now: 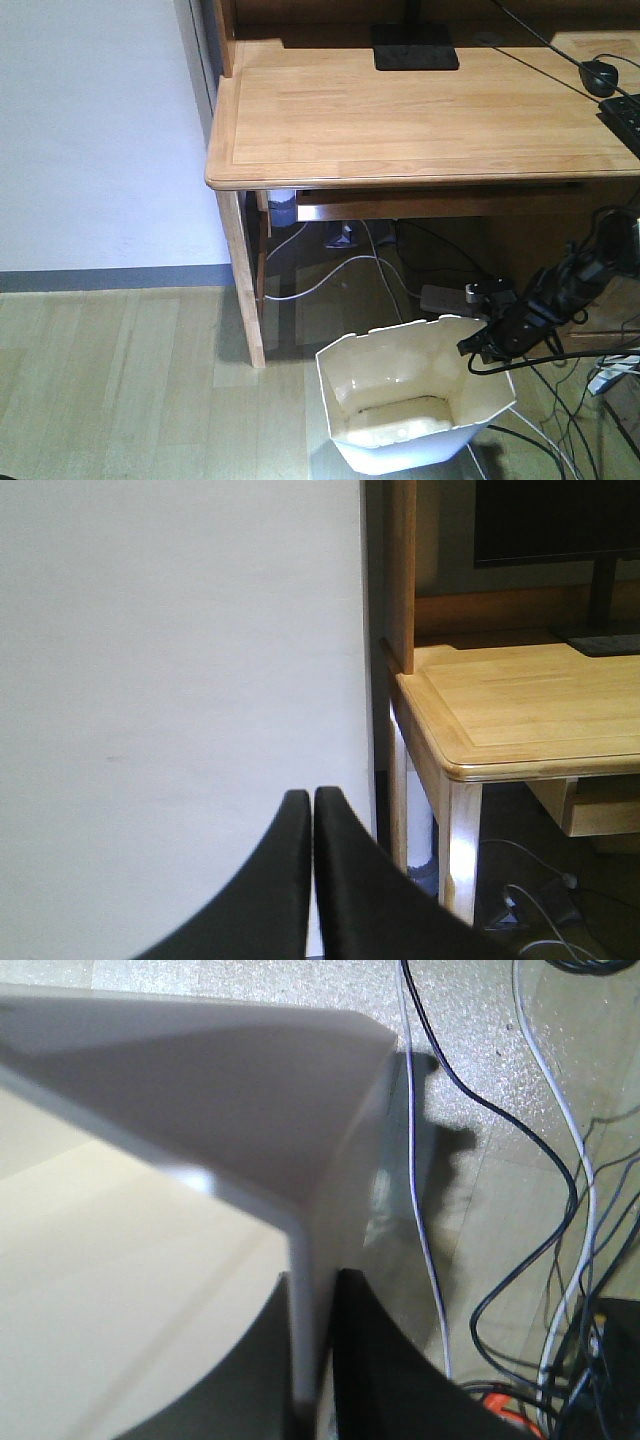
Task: Move trash bin to bedside with robot
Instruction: 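Close the right gripper on the bin rim and lift it slightly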
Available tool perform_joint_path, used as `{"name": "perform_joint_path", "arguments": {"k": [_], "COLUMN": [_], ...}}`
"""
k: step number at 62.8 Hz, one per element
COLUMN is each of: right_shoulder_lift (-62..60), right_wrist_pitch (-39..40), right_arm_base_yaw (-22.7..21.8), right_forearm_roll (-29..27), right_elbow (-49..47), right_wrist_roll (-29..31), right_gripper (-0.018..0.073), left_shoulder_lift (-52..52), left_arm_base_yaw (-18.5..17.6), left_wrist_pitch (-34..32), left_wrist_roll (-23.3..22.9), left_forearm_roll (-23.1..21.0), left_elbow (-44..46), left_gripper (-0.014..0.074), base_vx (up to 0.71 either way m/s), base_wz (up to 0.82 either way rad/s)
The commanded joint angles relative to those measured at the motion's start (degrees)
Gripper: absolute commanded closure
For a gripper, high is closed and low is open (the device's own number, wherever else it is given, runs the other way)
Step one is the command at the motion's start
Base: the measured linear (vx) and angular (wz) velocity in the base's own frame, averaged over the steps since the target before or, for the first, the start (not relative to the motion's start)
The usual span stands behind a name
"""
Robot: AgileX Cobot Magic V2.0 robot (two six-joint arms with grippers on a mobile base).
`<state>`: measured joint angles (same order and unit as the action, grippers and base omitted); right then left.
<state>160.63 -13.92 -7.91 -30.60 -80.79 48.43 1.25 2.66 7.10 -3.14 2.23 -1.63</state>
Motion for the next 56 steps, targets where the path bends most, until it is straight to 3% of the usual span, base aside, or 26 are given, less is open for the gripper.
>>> {"name": "perform_joint_path", "arguments": {"k": [1,19,38,56], "right_shoulder_lift": [-8.8,-16.9,-17.2,-17.2], "right_wrist_pitch": [-3.5,-5.1,-11.4,-12.6], "right_arm_base_yaw": [-1.5,-2.7,-2.5,-2.5], "right_forearm_roll": [-5.9,-7.6,-6.6,-6.6], "right_elbow": [3.9,12.3,12.5,12.5], "right_wrist_roll": [4.4,7.8,7.7,7.7], "right_gripper": [0.0566,0.0566,0.0566,0.0566], "left_shoulder_lift": [0.3,0.3,0.3,0.3], "left_arm_base_yaw": [0.1,0.1,0.1,0.1], "left_wrist_pitch": [-4.2,-4.2,-4.2,-4.2], "left_wrist_roll": [-0.3,-0.3,-0.3,-0.3], "left_forearm_roll": [-0.3,-0.3,-0.3,-0.3], "left_elbow": [1.2,1.2,1.2,1.2], "left_gripper": [0.0603,0.0603,0.0603,0.0603], "base_vx": [0.00,0.00,0.00,0.00], "base_wz": [0.00,0.00,0.00,0.00]}}
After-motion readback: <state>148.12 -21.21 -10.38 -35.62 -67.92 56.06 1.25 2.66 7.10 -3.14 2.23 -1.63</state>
